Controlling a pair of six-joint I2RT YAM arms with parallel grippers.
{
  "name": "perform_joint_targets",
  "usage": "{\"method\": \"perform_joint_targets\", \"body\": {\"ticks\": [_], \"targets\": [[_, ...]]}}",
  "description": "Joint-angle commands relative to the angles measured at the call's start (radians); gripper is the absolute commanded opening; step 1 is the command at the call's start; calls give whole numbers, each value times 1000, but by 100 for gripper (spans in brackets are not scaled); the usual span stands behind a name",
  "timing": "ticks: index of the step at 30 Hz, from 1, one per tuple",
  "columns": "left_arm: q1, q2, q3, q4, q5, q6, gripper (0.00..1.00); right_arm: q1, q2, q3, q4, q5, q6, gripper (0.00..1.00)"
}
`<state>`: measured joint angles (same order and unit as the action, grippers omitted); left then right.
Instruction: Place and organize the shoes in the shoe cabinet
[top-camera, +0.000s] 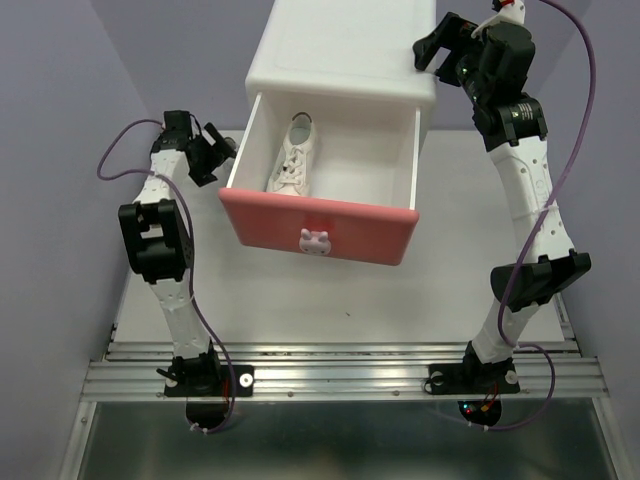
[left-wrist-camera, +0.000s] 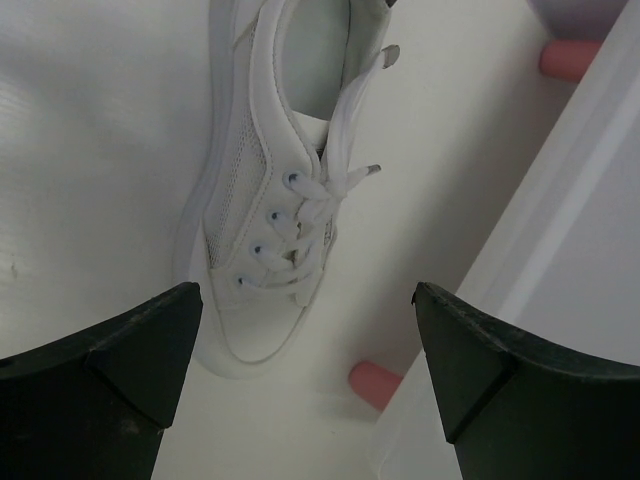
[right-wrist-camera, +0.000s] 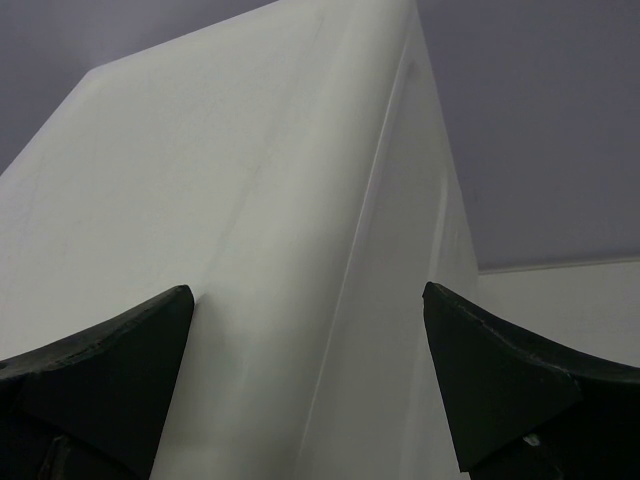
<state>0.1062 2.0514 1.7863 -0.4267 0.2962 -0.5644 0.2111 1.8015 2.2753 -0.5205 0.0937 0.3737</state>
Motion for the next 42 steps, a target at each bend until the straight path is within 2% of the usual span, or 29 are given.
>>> {"method": "perform_joint_targets", "body": {"ticks": [1, 4, 7, 9, 13, 14, 15, 21, 26, 30, 32, 35, 40, 42], "targets": [[-36, 56, 56, 48, 26, 11, 99, -6, 65, -53, -480, 37, -124, 100], [-62, 108, 84, 37, -2, -2, 98, -6, 65, -43, -492, 37, -122, 100], [-79, 159, 133, -7, -75, -26, 86, -6, 61, -39, -504, 40, -122, 100], [-83, 174, 162, -38, -127, -41, 57, -6, 58, -42, -512, 37, -121, 100], [-79, 191, 186, -44, -161, -35, 37, -6, 48, -53, -516, 28, -102, 100], [-76, 197, 199, -66, -166, -31, 16, -6, 42, -57, -515, 26, -96, 100], [-74, 208, 226, -84, -175, -26, 0, -6, 38, -66, -509, 23, -94, 100], [-74, 123, 202, -98, -229, 14, 0, -6, 29, -77, -504, 15, -94, 100], [-72, -88, 174, -72, -273, 38, 0, -6, 19, -89, -486, 11, -93, 100], [-56, -197, 258, -118, -278, 35, 0, -6, 12, -91, -472, -3, -94, 100], [-43, -246, 361, -135, -247, 14, 0, -6, 7, -94, -464, -6, -96, 100], [-42, -310, 429, -123, -206, 3, 0, -6, -2, -105, -447, -12, -98, 100], [-42, -422, 499, 32, -157, -70, 0, -6, -28, -143, -420, -22, -107, 100], [-45, -476, 480, 172, -66, -104, 0, -6, -36, -157, -414, -26, -114, 100]]}}
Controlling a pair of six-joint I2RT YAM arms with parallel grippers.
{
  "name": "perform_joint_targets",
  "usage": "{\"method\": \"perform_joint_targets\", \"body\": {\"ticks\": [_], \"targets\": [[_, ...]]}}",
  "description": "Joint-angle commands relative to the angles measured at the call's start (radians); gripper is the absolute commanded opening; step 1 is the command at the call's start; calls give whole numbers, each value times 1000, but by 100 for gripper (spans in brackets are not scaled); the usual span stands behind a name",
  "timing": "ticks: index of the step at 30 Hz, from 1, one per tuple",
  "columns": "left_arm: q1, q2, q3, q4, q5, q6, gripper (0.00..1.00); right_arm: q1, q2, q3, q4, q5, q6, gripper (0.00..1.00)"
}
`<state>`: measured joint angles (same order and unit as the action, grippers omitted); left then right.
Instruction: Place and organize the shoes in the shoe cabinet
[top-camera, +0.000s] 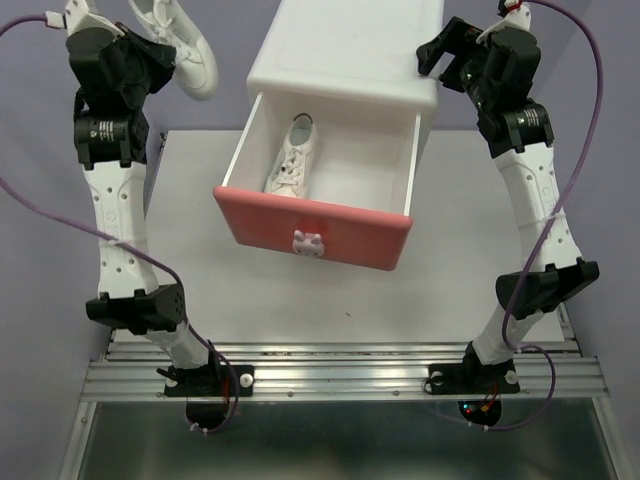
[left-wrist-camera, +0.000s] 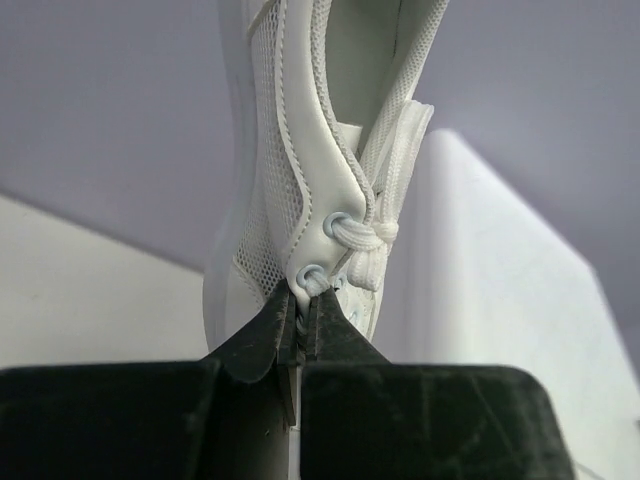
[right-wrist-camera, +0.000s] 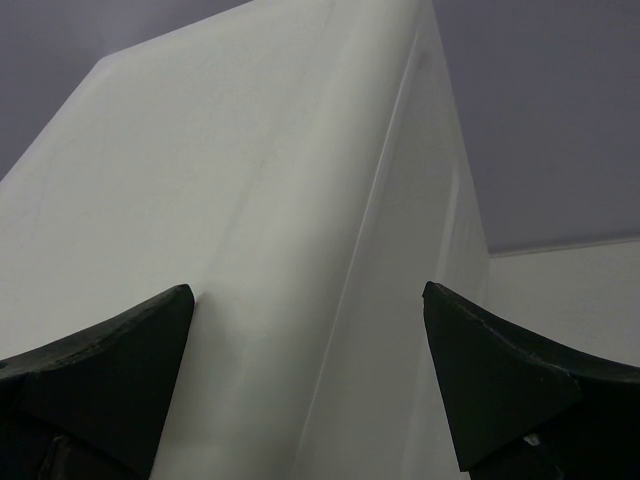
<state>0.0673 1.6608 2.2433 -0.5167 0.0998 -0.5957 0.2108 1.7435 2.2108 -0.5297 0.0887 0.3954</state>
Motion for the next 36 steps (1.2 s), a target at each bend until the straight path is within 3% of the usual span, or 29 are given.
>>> {"method": "perform_joint_targets", "body": {"ticks": [1, 5, 9, 17, 20, 24, 36], "targets": [[-9, -102, 12, 309, 162, -90, 0, -5, 22, -100, -405, -21, -138, 100], [-72, -162, -7, 434, 282, -61, 0, -5, 21, -118, -397, -35, -144, 100], [-191, -214, -33, 437, 402, 20, 0, -5, 27, -108, -397, -32, -150, 100], [-271, -406, -287, 391, 561, -53, 0, -5, 60, -59, -440, -24, -185, 100], [-284, -438, -297, 215, 575, 14, 0, -5, 65, -59, -455, -14, -196, 100], [-308, -446, -297, 106, 597, 92, 0, -5, 71, -60, -464, -12, -205, 100], [-454, -512, -445, 55, 411, 62, 0, -5, 146, 47, -484, -14, -210, 100]]}}
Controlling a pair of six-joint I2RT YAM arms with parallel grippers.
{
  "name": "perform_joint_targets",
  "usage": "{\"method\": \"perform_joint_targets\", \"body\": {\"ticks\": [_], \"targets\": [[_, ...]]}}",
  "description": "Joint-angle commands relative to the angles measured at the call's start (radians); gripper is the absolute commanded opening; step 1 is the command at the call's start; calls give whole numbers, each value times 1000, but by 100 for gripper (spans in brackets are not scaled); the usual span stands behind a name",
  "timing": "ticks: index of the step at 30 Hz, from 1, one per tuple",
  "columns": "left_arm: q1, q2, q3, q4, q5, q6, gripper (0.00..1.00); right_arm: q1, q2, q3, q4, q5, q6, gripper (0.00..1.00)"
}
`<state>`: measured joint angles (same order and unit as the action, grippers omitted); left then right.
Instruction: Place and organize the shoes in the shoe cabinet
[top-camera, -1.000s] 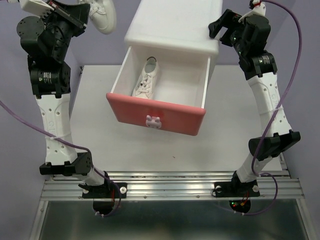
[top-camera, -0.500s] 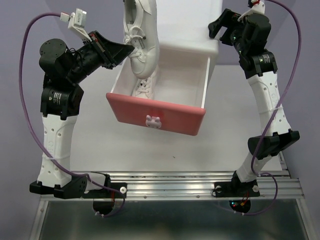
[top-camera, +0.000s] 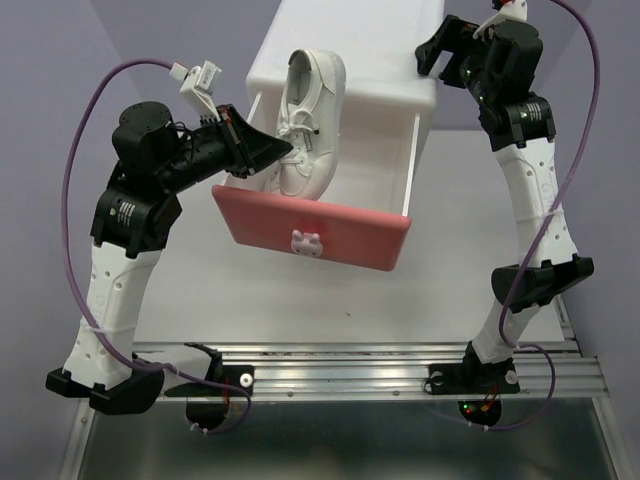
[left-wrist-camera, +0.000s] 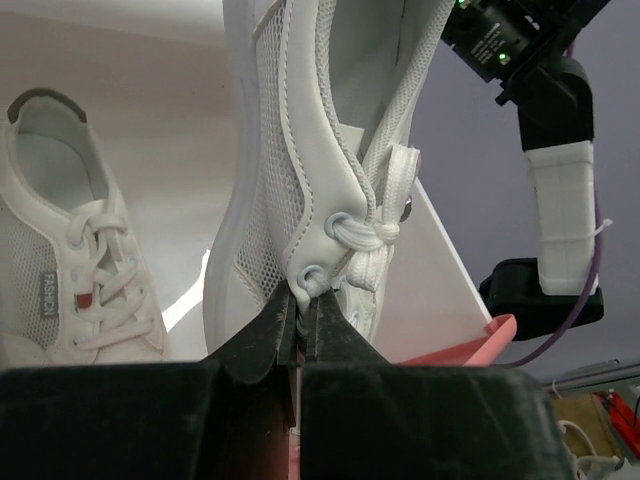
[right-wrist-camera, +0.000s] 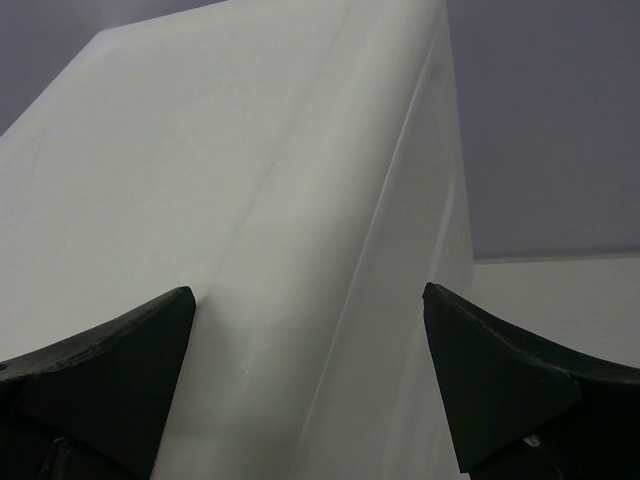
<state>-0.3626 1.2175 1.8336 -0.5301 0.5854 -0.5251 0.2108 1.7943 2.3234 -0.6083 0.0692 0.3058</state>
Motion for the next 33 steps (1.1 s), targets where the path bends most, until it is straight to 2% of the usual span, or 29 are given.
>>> {"method": "perform_joint_targets", "body": {"ticks": [1, 3, 8, 12, 19, 23, 26, 33], "targets": [[-44, -87, -72, 68, -94, -15, 0, -5, 91, -81, -400, 4, -122, 100], [-62, -101, -97, 77, -145, -23, 0, -5, 86, -97, -397, 3, -120, 100], [-127, -84, -134, 73, -164, 7, 0, -5, 82, -122, -390, 6, -119, 100], [-168, -75, -151, 10, -185, 45, 0, -5, 85, -118, -390, 21, -123, 100], [-171, -53, -131, -89, -188, 79, 0, -5, 85, -117, -386, 26, -123, 100], [-188, -12, -88, -149, -288, 85, 0, -5, 82, -128, -378, 29, -125, 100], [-194, 2, -83, -117, -332, 83, 0, -5, 82, -131, -372, 29, -123, 100], [-208, 11, -149, 18, -355, -22, 0, -5, 82, -118, -367, 41, -145, 100]]}}
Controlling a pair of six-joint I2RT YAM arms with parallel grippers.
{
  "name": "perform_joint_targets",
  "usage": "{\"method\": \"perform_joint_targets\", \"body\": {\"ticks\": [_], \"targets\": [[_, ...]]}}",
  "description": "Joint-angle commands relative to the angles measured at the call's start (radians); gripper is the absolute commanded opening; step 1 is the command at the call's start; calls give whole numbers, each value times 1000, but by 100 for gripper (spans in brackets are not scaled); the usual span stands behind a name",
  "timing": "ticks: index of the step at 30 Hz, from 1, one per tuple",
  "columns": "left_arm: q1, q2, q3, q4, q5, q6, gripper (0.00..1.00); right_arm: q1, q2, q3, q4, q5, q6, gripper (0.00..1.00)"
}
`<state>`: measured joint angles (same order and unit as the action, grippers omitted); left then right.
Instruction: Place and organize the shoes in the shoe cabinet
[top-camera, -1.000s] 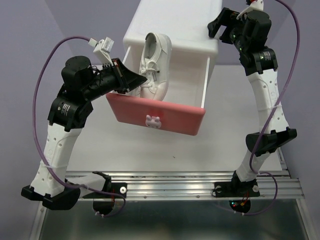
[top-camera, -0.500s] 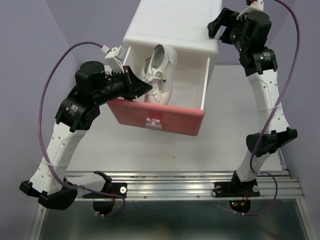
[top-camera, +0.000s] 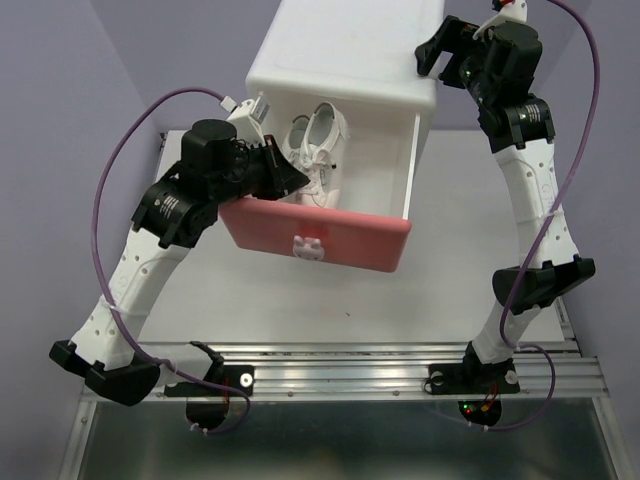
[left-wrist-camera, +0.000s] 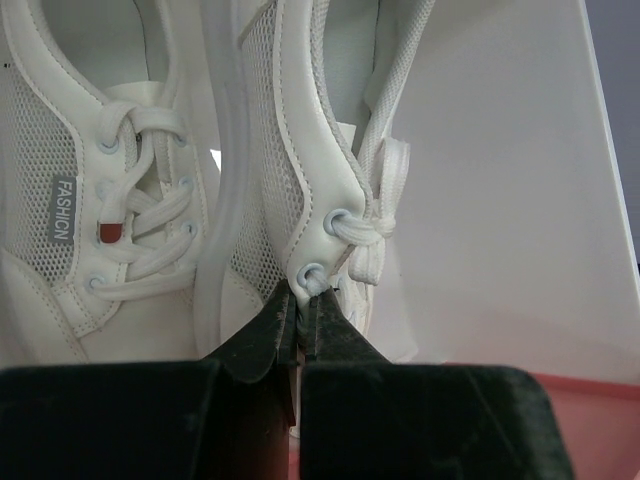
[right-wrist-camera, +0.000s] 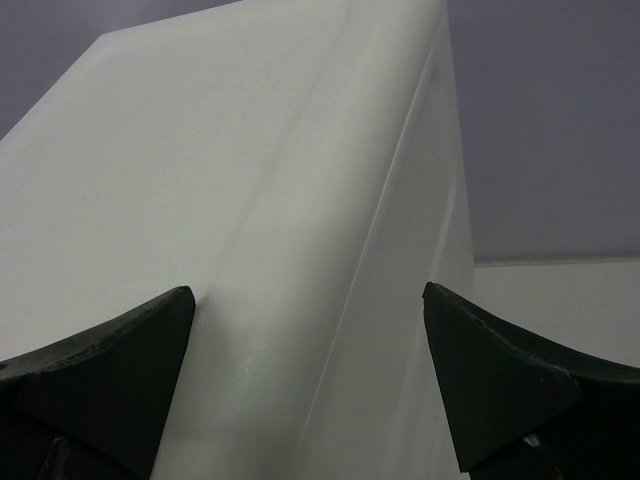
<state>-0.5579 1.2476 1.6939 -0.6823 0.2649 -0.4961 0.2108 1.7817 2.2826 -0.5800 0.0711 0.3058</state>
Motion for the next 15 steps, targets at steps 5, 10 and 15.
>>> {"method": "perform_joint_targets", "body": {"ticks": [5, 10, 15], "targets": [[-23, 3, -2, 211, -18, -96, 0, -5, 93, -83, -399, 44, -155, 100], [-54, 24, 46, 260, 137, -78, 0, -5, 96, -86, -397, 39, -166, 100], [-59, 4, 52, 261, 146, -105, 0, -5, 97, -87, -397, 44, -171, 100]]}}
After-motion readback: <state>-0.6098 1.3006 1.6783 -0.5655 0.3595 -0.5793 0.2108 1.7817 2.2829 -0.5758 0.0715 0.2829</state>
